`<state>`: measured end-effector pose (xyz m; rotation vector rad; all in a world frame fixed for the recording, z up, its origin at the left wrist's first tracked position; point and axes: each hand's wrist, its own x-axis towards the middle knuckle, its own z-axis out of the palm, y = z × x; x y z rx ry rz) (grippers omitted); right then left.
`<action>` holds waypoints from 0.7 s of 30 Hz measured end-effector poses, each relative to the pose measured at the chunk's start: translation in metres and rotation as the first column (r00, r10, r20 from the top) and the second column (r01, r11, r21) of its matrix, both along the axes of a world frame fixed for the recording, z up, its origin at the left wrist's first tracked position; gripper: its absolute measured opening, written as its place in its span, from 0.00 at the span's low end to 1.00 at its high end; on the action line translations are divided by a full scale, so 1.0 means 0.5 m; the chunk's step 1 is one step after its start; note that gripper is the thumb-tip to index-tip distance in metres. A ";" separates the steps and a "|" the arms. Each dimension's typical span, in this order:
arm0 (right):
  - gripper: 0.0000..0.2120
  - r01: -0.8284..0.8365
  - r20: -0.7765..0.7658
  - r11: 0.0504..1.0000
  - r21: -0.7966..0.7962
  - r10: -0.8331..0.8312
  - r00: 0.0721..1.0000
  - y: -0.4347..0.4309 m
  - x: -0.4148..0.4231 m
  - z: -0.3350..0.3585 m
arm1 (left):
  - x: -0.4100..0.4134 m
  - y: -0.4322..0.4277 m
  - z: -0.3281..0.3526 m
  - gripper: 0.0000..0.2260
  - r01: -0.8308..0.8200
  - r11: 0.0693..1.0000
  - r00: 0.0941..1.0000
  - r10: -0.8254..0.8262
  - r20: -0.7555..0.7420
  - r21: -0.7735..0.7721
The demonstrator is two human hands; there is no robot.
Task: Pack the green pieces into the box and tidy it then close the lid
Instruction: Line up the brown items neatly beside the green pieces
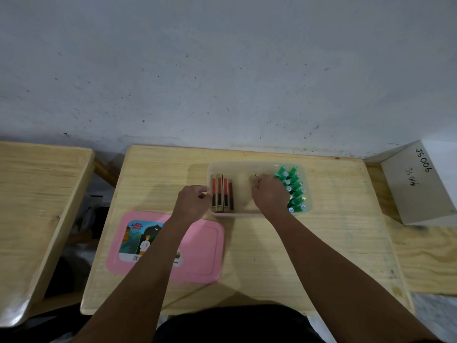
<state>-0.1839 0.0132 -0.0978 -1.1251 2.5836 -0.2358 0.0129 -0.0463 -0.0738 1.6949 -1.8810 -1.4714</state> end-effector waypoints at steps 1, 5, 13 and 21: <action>0.11 0.001 -0.041 0.999 0.052 0.001 0.999 0.004 -0.007 -0.003 | 0.000 0.000 0.001 0.15 0.001 1.000 1.000 -0.001 0.004 0.000; 0.08 -0.029 -0.095 0.990 0.138 0.042 0.995 0.006 -0.010 -0.007 | -0.001 -0.001 0.002 0.15 0.032 0.999 0.999 -0.032 0.023 -0.018; 0.10 -0.066 0.005 0.989 0.131 0.066 0.998 -0.004 0.006 0.004 | 0.000 0.000 0.001 0.15 0.020 1.000 1.000 -0.019 0.004 -0.022; 0.18 0.045 0.377 0.998 -0.031 -0.030 0.926 -0.011 0.031 0.003 | -0.001 0.001 0.003 0.15 0.018 1.000 1.000 -0.018 -0.014 -0.018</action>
